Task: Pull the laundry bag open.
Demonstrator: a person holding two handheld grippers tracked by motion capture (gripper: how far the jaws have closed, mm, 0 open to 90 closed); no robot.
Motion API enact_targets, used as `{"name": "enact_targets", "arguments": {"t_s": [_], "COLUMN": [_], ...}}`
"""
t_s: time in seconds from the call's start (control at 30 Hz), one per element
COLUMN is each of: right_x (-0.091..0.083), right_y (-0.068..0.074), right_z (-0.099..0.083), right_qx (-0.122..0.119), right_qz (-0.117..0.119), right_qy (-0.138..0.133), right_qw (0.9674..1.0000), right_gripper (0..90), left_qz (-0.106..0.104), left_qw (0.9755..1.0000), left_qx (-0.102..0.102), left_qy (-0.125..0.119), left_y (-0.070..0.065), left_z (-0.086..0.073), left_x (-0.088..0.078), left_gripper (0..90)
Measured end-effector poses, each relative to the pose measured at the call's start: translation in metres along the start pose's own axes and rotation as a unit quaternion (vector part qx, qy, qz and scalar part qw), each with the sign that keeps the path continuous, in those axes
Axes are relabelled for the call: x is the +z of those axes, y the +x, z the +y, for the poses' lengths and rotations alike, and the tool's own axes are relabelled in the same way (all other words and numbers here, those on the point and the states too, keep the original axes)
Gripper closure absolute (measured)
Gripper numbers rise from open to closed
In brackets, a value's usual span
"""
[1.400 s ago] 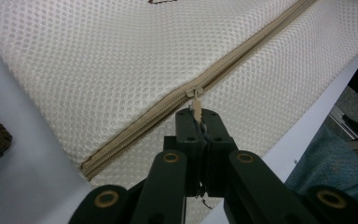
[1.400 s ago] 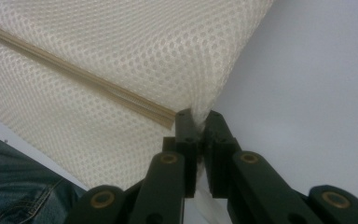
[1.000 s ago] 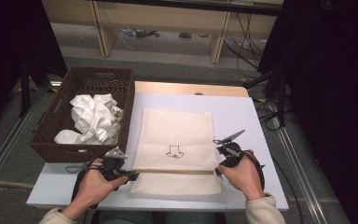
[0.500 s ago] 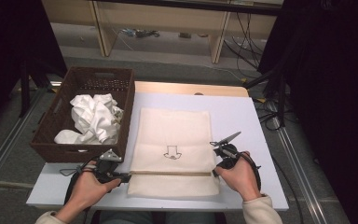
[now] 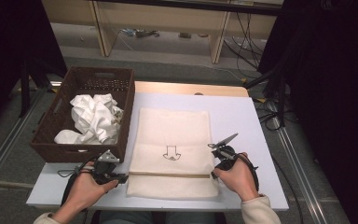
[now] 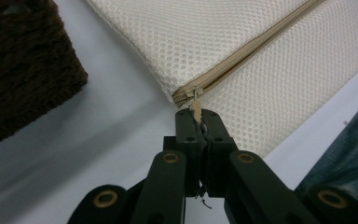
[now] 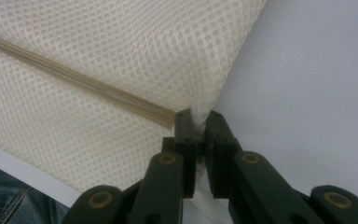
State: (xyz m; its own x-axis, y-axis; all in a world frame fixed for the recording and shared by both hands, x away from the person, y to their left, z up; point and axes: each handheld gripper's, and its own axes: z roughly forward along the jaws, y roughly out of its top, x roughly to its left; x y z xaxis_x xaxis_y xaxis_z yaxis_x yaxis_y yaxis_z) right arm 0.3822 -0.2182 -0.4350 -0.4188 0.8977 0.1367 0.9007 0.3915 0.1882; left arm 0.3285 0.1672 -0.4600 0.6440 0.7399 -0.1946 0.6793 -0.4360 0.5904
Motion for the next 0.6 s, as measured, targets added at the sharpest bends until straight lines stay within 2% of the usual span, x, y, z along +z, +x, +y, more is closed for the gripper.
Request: {"name": "enact_targets", "arguments": {"t_s": [0.03,0.07,0.1,0.13,0.17,0.23,0.27,0.3,0.33,0.4,0.43,0.47,0.53,0.6], "right_x": [0.000,0.000,-0.001,0.001,0.000,0.000,-0.001,-0.002,-0.002,-0.007,-0.009,-0.011,-0.014,-0.016], "right_y": [0.000,0.004,0.005,0.003,0.003,0.003,0.002,0.003,0.001,0.004,0.005,0.006,0.009,0.015], "right_z": [0.000,0.000,0.000,0.000,-0.001,-0.001,-0.001,-0.001,-0.001,-0.001,-0.001,0.000,0.000,0.001], "right_qx": [0.000,0.020,0.023,0.014,0.009,0.008,0.007,0.010,-0.009,-0.003,-0.009,-0.021,-0.028,-0.019], "right_qz": [0.000,-0.003,0.002,-0.003,-0.004,-0.005,-0.003,-0.002,-0.005,-0.006,-0.006,0.000,0.013,0.030], "right_qy": [0.000,0.007,0.015,0.007,0.010,0.013,0.010,0.009,-0.004,-0.008,-0.015,-0.030,-0.054,-0.070], "right_qw": [1.0000,0.9998,0.9996,0.9999,0.9999,0.9999,0.9999,0.9999,0.9999,0.9999,0.9998,0.9993,0.9981,0.9970], "right_gripper": [85.1,84.8,84.3,83.3,82.1,78.7,74.4,71.3,70.6,66.6,65.6,64.4,62.1,61.8], "left_qz": [-0.003,-0.001,-0.003,-0.005,-0.010,-0.016,-0.027,-0.027,-0.031,-0.046,-0.048,-0.052,-0.067,-0.078], "left_qw": [0.9999,1.0000,0.9998,0.9999,0.9997,0.9990,0.9985,0.9980,0.9974,0.9949,0.9937,0.9912,0.9870,0.9844], "left_qx": [0.008,0.006,0.017,0.016,0.024,0.041,0.042,0.053,0.060,0.083,0.092,0.112,0.131,0.134], "left_qy": [0.008,0.001,0.009,-0.001,0.001,-0.009,-0.020,-0.022,-0.025,-0.036,-0.042,-0.046,-0.065,-0.083], "left_y": [0.000,-0.001,-0.001,-0.003,-0.004,-0.007,-0.010,-0.011,-0.015,-0.021,-0.025,-0.027,-0.030,-0.033], "left_z": [0.000,0.000,-0.001,-0.001,-0.002,-0.001,-0.001,-0.001,0.000,0.000,0.000,0.001,0.001,0.001], "left_x": [-0.001,0.001,0.001,0.003,0.004,0.006,0.007,0.008,0.009,0.012,0.013,0.015,0.018,0.018], "left_gripper": [86.6,86.4,86.1,85.5,83.9,78.5,75.5,71.1,66.7,57.0,53.3,50.4,42.6,39.5]}}
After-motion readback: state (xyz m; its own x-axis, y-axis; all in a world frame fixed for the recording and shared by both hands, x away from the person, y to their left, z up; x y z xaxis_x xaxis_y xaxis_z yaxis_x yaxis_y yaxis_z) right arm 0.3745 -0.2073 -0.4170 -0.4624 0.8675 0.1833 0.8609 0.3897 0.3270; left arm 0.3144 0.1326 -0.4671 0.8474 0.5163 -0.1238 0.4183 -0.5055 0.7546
